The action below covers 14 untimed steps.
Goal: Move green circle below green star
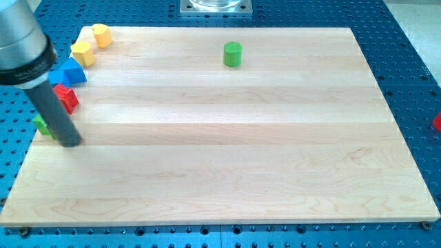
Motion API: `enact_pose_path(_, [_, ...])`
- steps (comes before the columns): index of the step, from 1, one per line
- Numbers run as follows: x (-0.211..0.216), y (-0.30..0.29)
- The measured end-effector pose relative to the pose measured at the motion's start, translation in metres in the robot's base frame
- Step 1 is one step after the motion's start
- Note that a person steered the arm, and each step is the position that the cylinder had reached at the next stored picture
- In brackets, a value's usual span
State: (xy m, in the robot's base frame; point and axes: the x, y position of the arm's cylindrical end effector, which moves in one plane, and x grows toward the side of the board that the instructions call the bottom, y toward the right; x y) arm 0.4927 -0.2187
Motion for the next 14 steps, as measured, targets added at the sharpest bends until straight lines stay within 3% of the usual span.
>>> enact_pose_path(1, [-0.029, 0.096])
enact_pose_path(3, [-0.113, 0.356])
enact_pose_path(4, [-0.171, 0.461])
enact_pose_path(7, [-0.266, 0.456])
enact_pose_path(8, [-0.268, 0.32])
enact_pose_path(9, [-0.219, 0.259])
enact_pose_path(10, [-0.128, 0.23])
enact_pose_path(11, [-0.074, 0.202])
enact_pose_path(12, [-0.078, 0.252])
enact_pose_path(13, [-0.12, 0.255])
enact_pose_path(14, [-0.125, 0.192])
